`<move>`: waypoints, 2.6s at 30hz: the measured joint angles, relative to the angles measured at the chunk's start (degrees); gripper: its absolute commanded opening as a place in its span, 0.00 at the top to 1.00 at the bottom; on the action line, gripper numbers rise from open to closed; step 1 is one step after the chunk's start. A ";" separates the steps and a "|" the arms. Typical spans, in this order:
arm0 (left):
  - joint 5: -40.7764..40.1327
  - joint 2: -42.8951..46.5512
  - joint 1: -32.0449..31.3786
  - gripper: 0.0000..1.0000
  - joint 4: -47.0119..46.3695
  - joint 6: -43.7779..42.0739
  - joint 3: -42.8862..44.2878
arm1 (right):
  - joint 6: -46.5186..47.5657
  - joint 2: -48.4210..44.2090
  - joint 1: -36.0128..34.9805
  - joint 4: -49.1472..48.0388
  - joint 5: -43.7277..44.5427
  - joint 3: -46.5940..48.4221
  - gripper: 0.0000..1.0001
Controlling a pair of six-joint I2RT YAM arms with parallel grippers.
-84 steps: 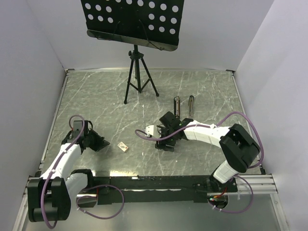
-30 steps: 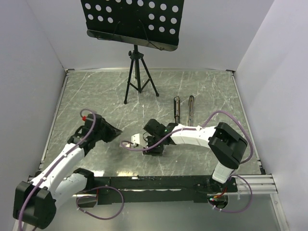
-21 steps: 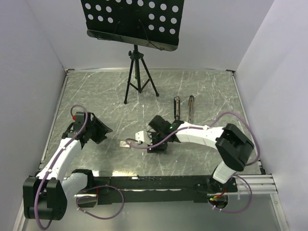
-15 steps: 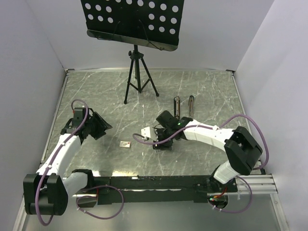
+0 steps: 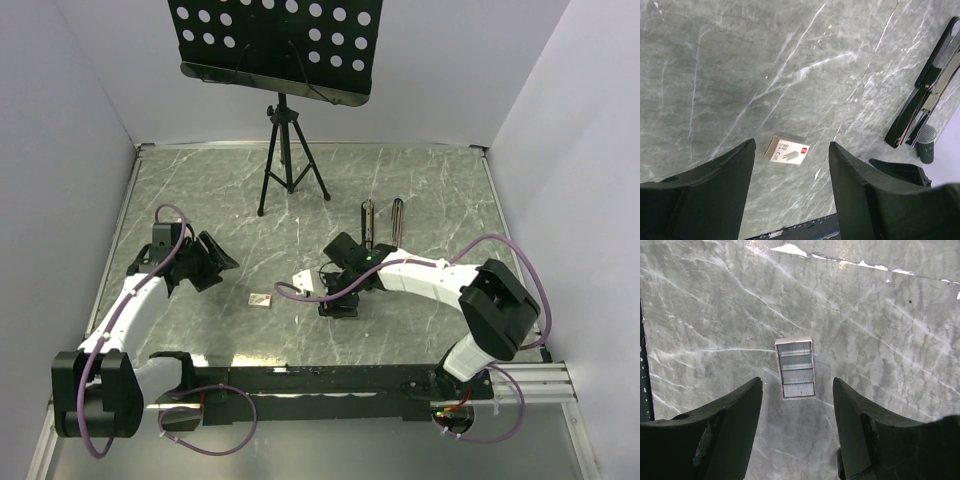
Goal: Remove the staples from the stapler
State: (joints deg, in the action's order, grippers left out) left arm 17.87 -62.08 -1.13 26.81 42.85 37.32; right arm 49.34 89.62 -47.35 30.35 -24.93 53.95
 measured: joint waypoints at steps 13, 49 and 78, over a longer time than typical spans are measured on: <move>1.49 -1.68 0.72 0.35 -0.83 -0.48 0.00 | -0.28 3.63 -1.31 -2.12 4.52 0.00 0.38; 3.61 -2.14 2.89 0.39 -2.10 0.11 -0.07 | -6.69 5.01 -5.20 -4.13 9.14 -0.59 0.57; 9.70 0.87 2.51 0.58 -10.10 7.17 -11.93 | -21.38 21.14 -11.69 -1.09 9.81 20.31 0.58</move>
State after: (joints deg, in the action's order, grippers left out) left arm 27.57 -61.21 1.39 16.71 50.02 25.39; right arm 27.97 110.76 -59.05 29.26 -15.11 74.26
